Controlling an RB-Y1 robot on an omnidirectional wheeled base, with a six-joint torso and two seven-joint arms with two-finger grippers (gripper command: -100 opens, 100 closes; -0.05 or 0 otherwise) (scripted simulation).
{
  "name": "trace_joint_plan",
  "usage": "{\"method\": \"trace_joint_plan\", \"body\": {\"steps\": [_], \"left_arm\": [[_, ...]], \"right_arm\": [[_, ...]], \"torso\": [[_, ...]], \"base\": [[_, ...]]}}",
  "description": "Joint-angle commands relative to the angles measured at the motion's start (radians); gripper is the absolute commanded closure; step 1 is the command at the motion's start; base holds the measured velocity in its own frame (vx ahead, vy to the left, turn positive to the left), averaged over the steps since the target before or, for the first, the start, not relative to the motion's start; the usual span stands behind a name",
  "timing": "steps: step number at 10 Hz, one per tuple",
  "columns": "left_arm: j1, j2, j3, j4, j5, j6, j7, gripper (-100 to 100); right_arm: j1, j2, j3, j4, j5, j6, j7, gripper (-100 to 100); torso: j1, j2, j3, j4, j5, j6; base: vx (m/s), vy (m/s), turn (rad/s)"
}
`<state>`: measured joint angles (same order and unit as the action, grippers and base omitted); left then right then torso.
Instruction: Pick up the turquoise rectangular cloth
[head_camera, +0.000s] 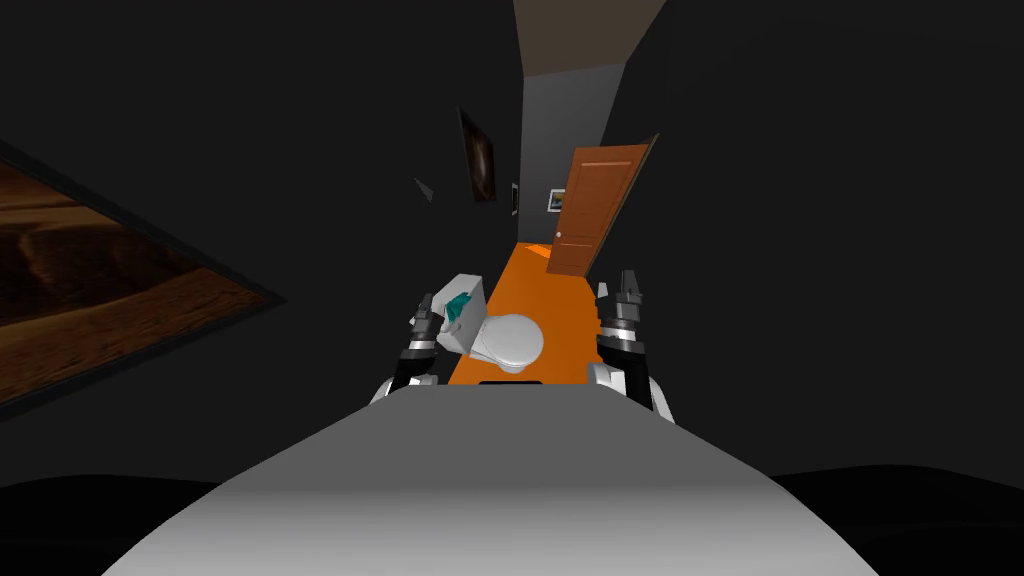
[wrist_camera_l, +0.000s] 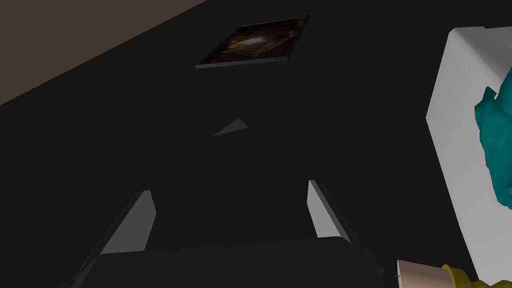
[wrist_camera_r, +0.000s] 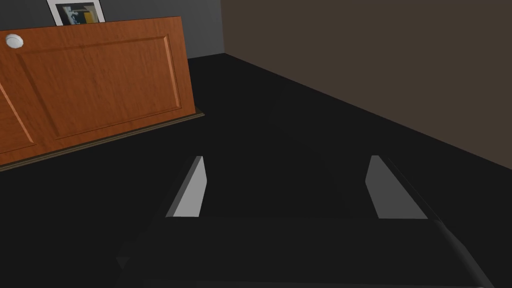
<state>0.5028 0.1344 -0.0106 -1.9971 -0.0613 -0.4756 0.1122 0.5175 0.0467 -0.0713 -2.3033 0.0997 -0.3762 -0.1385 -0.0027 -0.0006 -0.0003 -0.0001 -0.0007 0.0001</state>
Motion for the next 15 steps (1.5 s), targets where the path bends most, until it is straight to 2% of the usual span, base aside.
{"method": "trace_joint_plan", "body": {"steps": [1, 6, 15], "left_arm": [[-0.006, 0.005, 0.011, 0.05, 0.003, 0.012, 0.003, -100], [-0.011, 0.001, 0.025, 0.197, 0.003, 0.028, 0.003, -100], [-0.055, 0.007, 0.031, 0.397, 0.005, 0.019, -0.008, -100]], "right_arm": [[0.0, 0.0, 0.0, 0.0, 0.0, 0.0, 0.0, 0], [0.0, 0.0, 0.0, 0.0, 0.0, 0.0, 0.0, 0], [0.0, 0.0, 0.0, 0.0, 0.0, 0.0, 0.0, 0]], "torso": [[0.0, 0.0, 0.0, 0.0, 0.0, 0.0], [-0.001, -0.001, -0.001, 0.0, 0.0, 0.0], [0.003, -0.002, -0.001, 0.0, 0.0, 0.0]], "base": [[0.01, -0.051, -0.017], [0.024, -0.065, -0.009], [0.034, -0.027, 0.008]]}}
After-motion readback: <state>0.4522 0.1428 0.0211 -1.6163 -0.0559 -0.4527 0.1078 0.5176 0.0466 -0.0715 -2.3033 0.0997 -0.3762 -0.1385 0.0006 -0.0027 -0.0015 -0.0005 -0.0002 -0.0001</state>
